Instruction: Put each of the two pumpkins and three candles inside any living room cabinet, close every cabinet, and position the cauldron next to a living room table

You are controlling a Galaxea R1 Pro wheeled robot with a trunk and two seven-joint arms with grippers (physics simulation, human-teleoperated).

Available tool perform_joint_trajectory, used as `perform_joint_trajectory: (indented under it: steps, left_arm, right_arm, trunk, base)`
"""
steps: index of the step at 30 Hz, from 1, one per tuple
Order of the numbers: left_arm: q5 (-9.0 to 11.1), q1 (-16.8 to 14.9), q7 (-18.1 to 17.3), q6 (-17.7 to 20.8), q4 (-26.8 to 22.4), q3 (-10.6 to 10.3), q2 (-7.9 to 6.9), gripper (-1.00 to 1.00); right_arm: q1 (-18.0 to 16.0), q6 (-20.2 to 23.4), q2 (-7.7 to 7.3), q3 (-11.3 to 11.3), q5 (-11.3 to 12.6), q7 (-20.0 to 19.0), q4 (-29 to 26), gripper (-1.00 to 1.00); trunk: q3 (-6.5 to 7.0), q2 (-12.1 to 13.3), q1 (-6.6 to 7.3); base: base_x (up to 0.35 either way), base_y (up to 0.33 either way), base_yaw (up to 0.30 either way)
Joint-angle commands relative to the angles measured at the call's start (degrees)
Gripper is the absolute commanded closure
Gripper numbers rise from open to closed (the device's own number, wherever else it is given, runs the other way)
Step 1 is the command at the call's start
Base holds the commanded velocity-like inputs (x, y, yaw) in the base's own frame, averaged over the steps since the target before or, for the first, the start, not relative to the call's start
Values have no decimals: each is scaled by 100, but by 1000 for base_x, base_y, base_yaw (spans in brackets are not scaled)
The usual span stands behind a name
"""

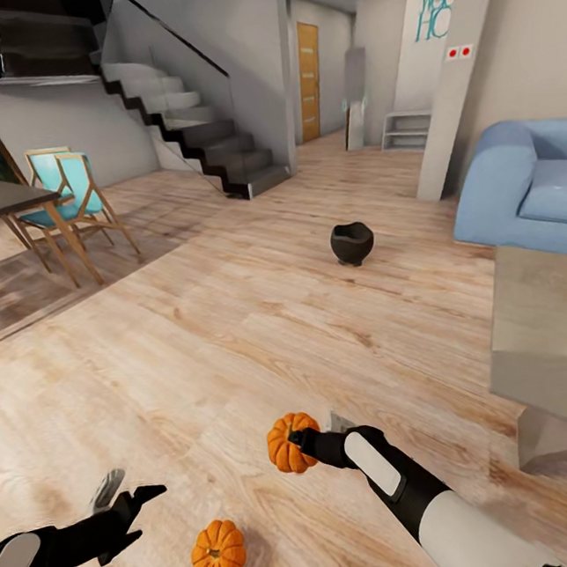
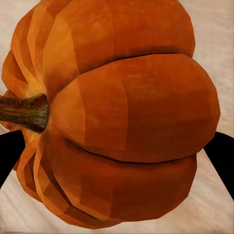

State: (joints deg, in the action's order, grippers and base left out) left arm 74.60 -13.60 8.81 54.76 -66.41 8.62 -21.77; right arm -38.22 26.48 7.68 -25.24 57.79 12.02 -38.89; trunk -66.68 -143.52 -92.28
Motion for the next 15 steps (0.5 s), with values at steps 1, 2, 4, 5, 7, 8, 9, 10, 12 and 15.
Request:
perform_joint_trajectory:
  steps: [1,2,4,5,7,8,9,10,12,15]
  left_arm:
    - [65,-3,29,-22,81,7,-1,-100]
    - [66,-3,-8,-81,201,7,-2,-100]
    - [63,-3,-155,-141,359,-10,-2,-100]
    - [60,-3,-276,-191,436,-21,-2,-100]
    - [4,-3,-537,-353,584,-66,-7,-100]
    - [-144,-3,-672,-454,640,-90,-10,-100]
    - [-551,-3,-958,-597,712,-110,-8,-100]
    - [-890,-3,-1236,-695,778,-115,-3,-100]
    - [-1727,-8,-2222,-1029,1087,-110,2,-100]
    - [-2307,-83,-3225,-1337,1308,-94,-18,-100]
  right_arm:
    - [-4,-1,-3,-16,67,48,-13,100]
    - [-6,-1,-3,-16,66,41,-13,100]
    - [-4,-2,0,-16,66,34,-14,100]
    - [-3,-2,-1,-16,66,32,-14,100]
    - [-3,-2,-2,-16,66,30,-14,100]
    - [-2,-2,-2,-16,66,29,-14,100]
    - [-5,-4,-3,-16,66,29,-14,100]
    - [-3,-6,-3,-16,66,29,-14,100]
    - [-8,-9,-3,-16,66,28,-14,100]
    - [-7,-10,-3,-16,66,28,-14,100]
  trunk:
    - [-28,-4,-1]
    - [-50,-5,-4]
    - [-94,-8,-9]
    - [-116,-9,-11]
    - [-161,-12,-16]
    - [-183,-13,-19]
    - [-205,-15,-22]
    - [-227,-16,-24]
    - [-271,-19,-29]
    - [-338,-23,-37]
  base:
    - [0,0,0]
    - [0,0,0]
    - [0,0,0]
    - [0,0,0]
    - [0,0,0]
    - [0,0,0]
    - [0,0,0]
    - [0,0,0]
    - [0,0,0]
    - [0,0,0]
